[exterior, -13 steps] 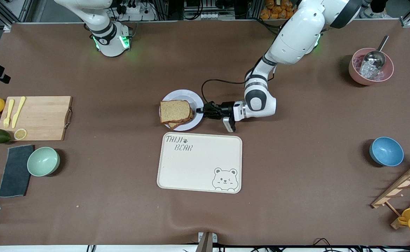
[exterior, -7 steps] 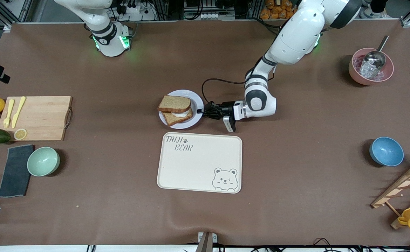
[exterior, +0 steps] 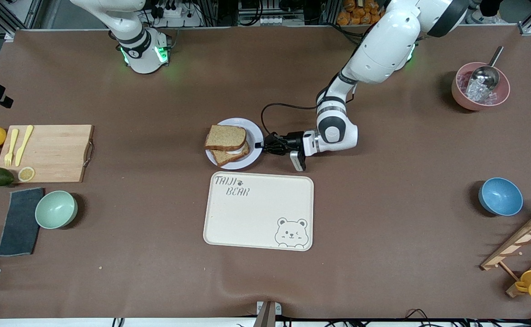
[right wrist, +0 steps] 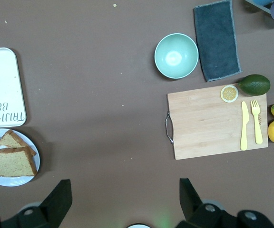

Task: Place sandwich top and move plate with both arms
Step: 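Drag the plate with the left gripper onto the white tray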

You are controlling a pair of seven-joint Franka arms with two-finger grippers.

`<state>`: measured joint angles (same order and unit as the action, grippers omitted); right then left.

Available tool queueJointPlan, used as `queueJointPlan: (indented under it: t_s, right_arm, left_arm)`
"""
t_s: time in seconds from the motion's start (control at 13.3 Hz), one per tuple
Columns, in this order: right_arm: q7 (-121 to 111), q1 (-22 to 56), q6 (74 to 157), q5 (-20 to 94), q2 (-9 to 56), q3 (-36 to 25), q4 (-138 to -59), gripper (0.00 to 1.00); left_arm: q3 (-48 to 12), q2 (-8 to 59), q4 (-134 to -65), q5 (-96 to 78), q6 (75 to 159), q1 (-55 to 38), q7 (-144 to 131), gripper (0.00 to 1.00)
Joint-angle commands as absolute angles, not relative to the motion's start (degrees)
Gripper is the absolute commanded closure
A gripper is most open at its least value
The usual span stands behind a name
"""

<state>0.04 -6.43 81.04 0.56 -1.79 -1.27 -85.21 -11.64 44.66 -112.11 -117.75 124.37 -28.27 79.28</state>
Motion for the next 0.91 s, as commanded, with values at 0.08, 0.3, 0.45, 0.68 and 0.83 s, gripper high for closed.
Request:
queueJointPlan:
  t_s: [0.08, 0.3, 0.45, 0.68, 0.83]
  right_arm:
    - [-0.2, -6.5, 80.2, -0.1, -2.3, -1.1, -84.8, 0.00]
    - [-0.2, -6.5, 80.2, -0.1, -2.2, -1.1, -84.8, 0.00]
    - [-0.2, -6.5, 80.2, -0.1, -2.2, -1.1, -84.8, 0.00]
    - [-0.2, -6.5, 80.2, -0.1, -2.2, -1.1, -84.8, 0.00]
    - [-0.2, -6.5, 80.2, -0.1, -2.2, -1.1, -84.8, 0.00]
  left_arm:
    - [-14.3, 45.8, -113.1, -121.5, 124.7, -27.3, 81.7, 1.00]
    - [-19.2, 43.1, -116.4, -122.5, 124.7, -22.4, 81.1, 1.00]
    - [-21.9, 40.4, -118.7, -122.5, 124.8, -19.4, 80.8, 1.00]
    - [-22.4, 35.2, -120.1, -122.5, 125.2, -18.3, 75.7, 1.00]
    - [-22.2, 33.8, -119.3, -122.2, 125.6, -16.4, 73.6, 1.00]
